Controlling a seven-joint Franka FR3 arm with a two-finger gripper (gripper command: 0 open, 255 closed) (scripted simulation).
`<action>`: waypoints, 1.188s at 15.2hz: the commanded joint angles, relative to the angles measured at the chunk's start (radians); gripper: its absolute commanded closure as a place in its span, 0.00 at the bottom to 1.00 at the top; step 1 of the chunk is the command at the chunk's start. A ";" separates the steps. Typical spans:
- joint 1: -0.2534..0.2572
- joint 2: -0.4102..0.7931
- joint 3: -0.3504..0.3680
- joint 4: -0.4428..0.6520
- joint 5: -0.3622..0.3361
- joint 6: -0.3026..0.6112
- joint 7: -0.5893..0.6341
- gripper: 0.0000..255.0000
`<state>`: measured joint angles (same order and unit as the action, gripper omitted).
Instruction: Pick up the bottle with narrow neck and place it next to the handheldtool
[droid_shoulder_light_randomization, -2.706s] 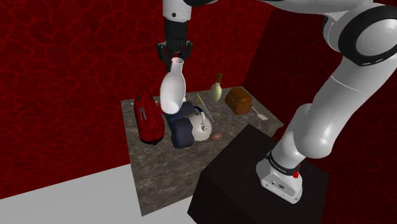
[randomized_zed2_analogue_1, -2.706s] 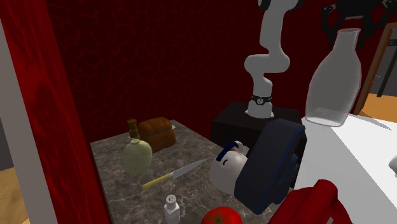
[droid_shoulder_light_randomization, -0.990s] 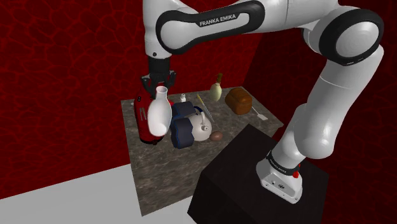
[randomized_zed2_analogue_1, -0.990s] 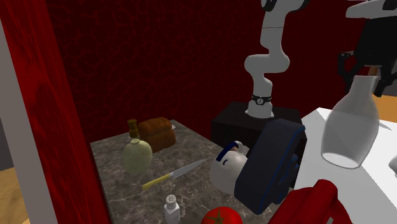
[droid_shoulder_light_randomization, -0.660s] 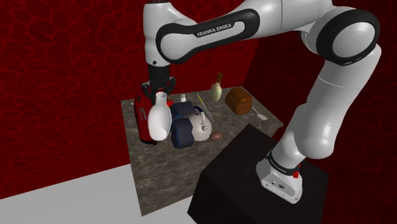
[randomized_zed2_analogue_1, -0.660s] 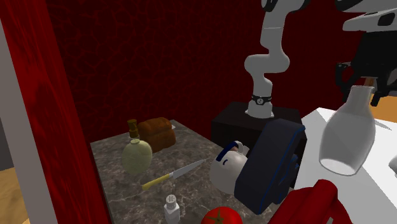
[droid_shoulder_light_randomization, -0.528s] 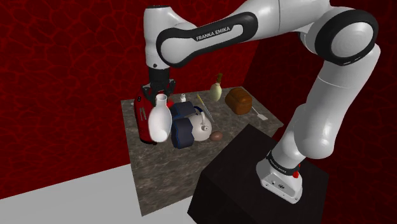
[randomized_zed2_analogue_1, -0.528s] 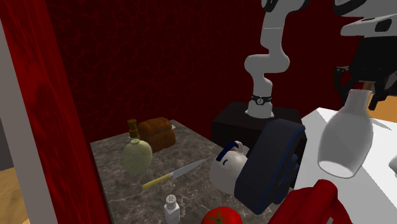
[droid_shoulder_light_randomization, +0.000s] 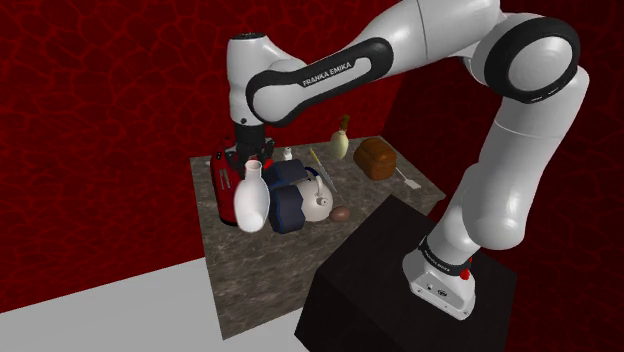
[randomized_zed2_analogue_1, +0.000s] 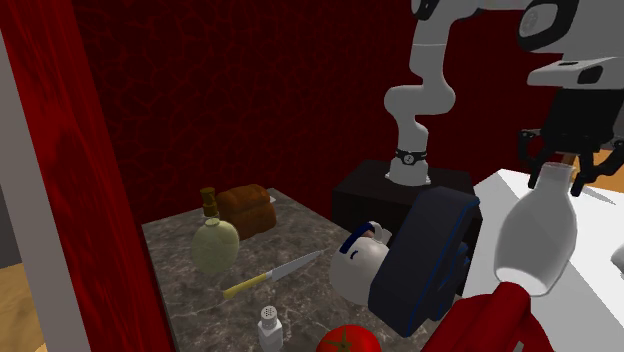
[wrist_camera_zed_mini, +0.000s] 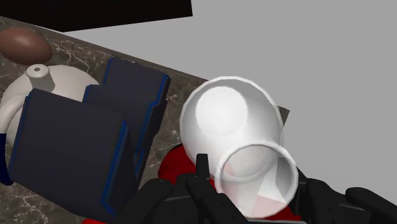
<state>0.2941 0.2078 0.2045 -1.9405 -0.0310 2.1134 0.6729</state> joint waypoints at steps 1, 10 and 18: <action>0.000 0.011 -0.001 -0.012 -0.003 0.024 0.001 1.00; 0.004 0.074 -0.006 -0.056 -0.020 0.130 0.011 1.00; 0.010 0.141 -0.014 -0.081 -0.038 0.220 0.022 1.00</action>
<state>0.3030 0.3410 0.1917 -2.0157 -0.0662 2.3192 0.6924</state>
